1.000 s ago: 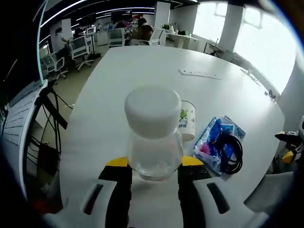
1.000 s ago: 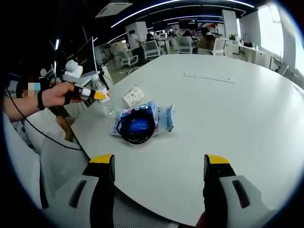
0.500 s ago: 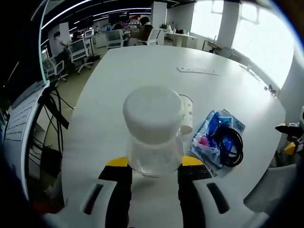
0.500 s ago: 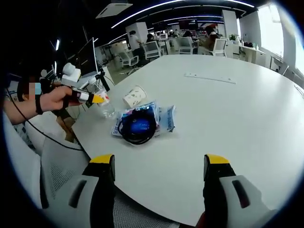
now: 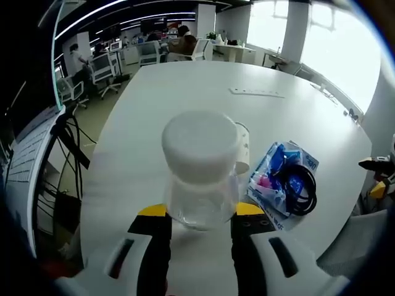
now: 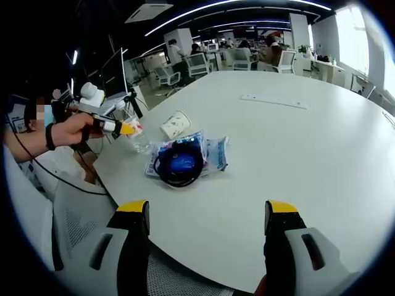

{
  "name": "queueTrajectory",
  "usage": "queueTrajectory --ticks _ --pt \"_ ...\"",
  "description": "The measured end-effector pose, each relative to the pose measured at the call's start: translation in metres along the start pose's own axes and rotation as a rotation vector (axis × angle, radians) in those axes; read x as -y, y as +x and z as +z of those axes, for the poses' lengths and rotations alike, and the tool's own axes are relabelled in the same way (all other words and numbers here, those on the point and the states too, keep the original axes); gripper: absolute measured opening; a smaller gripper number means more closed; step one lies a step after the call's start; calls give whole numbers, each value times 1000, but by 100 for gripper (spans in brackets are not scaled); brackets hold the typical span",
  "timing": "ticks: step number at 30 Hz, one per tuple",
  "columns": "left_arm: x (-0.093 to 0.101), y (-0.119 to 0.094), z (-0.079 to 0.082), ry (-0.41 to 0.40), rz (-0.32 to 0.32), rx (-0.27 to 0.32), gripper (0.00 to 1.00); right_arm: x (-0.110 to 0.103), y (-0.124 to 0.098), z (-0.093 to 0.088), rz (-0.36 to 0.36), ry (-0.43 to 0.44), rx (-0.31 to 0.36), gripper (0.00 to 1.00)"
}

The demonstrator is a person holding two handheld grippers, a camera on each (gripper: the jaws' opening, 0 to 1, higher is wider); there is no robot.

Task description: Arrange the tabletop items into an orderly group along one side of the table until the central work area is clear of visible clutter.

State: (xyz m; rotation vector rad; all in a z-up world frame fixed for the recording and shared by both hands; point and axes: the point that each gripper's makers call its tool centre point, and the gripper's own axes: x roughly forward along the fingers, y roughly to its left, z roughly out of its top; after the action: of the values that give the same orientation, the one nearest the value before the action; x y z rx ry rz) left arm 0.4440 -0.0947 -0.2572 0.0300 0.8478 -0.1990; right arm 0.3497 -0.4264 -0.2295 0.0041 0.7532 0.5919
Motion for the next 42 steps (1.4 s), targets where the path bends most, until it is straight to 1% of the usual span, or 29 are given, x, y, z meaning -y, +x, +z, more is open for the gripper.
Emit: queueTrajectory --ticks 15,21,24,34,37,40,42 --pt "0 2 -2 21 -13 -5 38 -3 1 -1 0 0 -1 76" --pt "2 3 -2 22 -31 -2 39 -1 0 -1 -4 1 -1 76" --pt "4 4 -2 23 -44 -2 41 -1 0 -1 -4 1 -2 76" --pt "4 5 2 42 -58 23 44 -1 0 -2 -6 4 -4 76" --pt "6 6 2 48 -66 25 41 0 0 -3 -6 5 -5 76" --pt "6 6 2 54 -55 29 41 -1 1 -4 -4 6 -7 76" --pt "5 7 4 45 -47 41 40 -2 2 -4 -1 7 -9 76"
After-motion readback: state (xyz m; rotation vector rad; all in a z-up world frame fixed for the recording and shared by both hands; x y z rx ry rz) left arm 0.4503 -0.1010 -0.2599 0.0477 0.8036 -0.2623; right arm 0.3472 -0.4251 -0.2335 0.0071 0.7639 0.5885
